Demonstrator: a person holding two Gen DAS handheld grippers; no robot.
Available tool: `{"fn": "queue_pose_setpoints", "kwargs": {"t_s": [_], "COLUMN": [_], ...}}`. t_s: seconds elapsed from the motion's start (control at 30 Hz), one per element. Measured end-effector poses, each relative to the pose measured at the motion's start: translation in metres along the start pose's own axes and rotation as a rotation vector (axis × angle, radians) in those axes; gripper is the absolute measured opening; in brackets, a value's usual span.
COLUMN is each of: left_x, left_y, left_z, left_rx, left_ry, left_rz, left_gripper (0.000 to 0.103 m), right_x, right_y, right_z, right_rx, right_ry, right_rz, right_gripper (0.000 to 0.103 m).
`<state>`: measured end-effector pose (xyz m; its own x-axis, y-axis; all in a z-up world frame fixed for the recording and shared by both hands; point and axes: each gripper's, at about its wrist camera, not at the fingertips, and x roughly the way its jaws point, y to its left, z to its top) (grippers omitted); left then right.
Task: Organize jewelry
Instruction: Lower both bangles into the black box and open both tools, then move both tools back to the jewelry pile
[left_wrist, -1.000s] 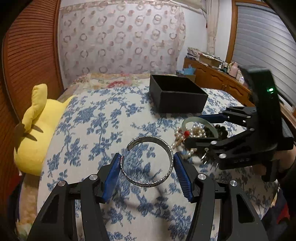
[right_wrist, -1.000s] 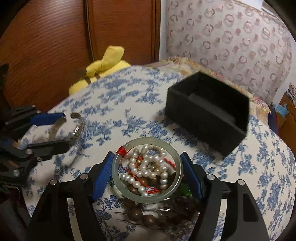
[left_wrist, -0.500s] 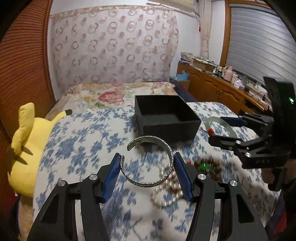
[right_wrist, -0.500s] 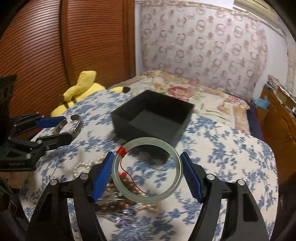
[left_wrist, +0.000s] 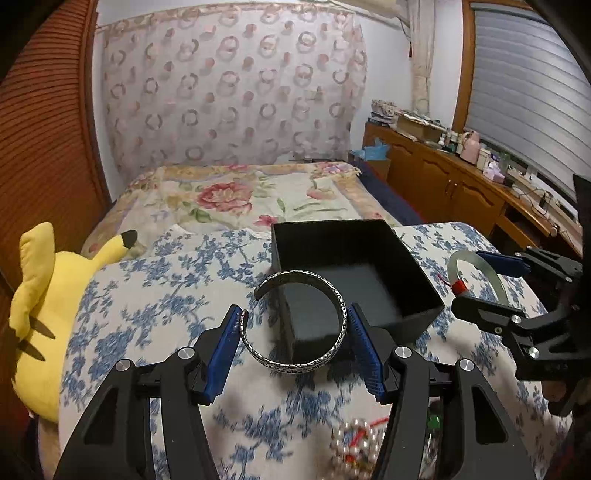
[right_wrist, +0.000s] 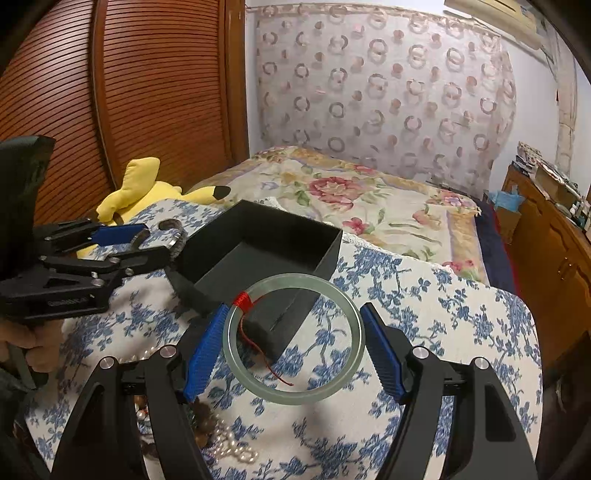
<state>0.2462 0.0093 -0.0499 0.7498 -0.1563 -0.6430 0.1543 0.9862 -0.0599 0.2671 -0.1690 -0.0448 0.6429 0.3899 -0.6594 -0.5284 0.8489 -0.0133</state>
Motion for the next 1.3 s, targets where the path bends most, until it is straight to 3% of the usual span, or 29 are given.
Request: {"fn": "queue_pose_setpoints", "kwargs": {"t_s": [0.23, 0.4, 0.53, 0.73, 1.23, 1.3], "left_x": [0.018, 0.011, -0.003, -0.022, -0.047, -0.049], "left_y": [-0.007, -0.004, 0.011, 0.032, 0.046, 0.044], "left_z": [0.015, 0.019, 0.016, -0.003, -0.056, -0.060], "left_rx": [0.011, 0.006, -0.019, -0.035, -0.038, -0.031], "left_ry": [0.009, -0.024, -0.040, -0.048, -0.012, -0.008], "left_rz": [0.001, -0.001, 0.005, 0.027, 0.036, 0.028], "left_gripper": [0.056, 0.069, 0.070, 0.077, 0.078, 0.078], "right_x": [0.007, 0.015, 0.021, 0.034, 0.070, 0.069], "right_y": [-0.007, -0.005, 0.003, 0.020, 0.043, 0.041], "right_z": [0.011, 0.015, 0.018, 0.027, 0.037, 0.036], "right_rx": [0.016, 0.007, 0.001, -0.021, -0.060, -0.055], "right_ry": [-0.003, 0.005, 0.000, -0.004, 0.057, 0.053], "right_rz": [0.005, 0.011, 0.021, 0.034, -0.003, 0.003], "right_gripper": [0.075, 0.075, 0.075, 0.075, 0.075, 0.083]}}
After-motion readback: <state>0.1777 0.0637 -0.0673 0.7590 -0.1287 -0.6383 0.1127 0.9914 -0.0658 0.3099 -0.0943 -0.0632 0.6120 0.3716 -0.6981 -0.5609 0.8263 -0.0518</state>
